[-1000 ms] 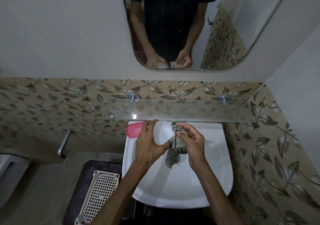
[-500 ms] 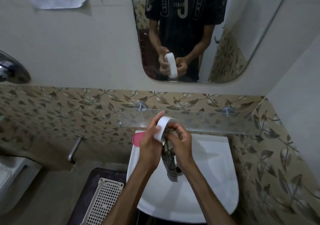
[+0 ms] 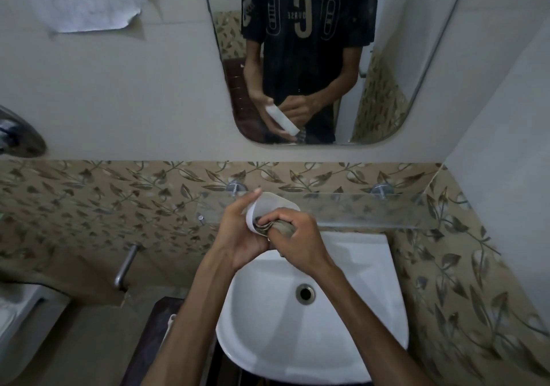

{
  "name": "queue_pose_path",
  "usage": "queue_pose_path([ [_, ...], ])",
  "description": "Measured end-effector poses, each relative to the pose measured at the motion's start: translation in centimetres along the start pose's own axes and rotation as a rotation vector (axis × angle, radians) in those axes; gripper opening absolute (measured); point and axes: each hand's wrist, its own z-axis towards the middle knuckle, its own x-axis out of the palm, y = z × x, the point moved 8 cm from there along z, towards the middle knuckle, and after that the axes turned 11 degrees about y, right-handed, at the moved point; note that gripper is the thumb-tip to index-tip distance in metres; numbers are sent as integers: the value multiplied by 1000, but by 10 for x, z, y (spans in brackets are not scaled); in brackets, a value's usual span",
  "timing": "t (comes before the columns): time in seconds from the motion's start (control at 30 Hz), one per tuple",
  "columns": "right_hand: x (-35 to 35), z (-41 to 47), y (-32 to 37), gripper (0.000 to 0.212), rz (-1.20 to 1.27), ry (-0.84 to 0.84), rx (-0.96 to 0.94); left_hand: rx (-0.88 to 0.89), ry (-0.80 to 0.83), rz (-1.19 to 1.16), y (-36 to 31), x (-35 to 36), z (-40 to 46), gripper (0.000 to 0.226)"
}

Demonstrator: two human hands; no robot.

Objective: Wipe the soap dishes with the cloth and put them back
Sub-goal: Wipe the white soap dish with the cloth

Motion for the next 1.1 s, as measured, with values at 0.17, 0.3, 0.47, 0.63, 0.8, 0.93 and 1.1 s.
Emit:
queue_pose_path([
  [0.17, -14, 3, 13, 28, -184, -78, -165, 93, 86, -95, -10, 4, 5, 50],
  [0.3, -35, 6, 7, 27, -214, -152, -140, 79, 184, 3, -12, 11, 11, 69],
  [0.47, -41, 7, 5, 36, -345, -150, -130, 145, 147, 134, -7, 18, 19, 60],
  [0.63, -43, 5, 1, 27, -354, -184, -86, 250, -75, 348, -4, 17, 27, 64],
  [0.8, -45, 3, 5, 18, -323, -109, -128, 323, -127, 350, -13, 14, 29, 58],
  [0.93, -58, 13, 23, 21, -503, -107, -212, 452, -81, 524, -23, 30, 26, 72],
  [1.1, -72, 19, 32, 14, -481, -186, -203, 567, -9, 709, -40, 50, 26, 68],
])
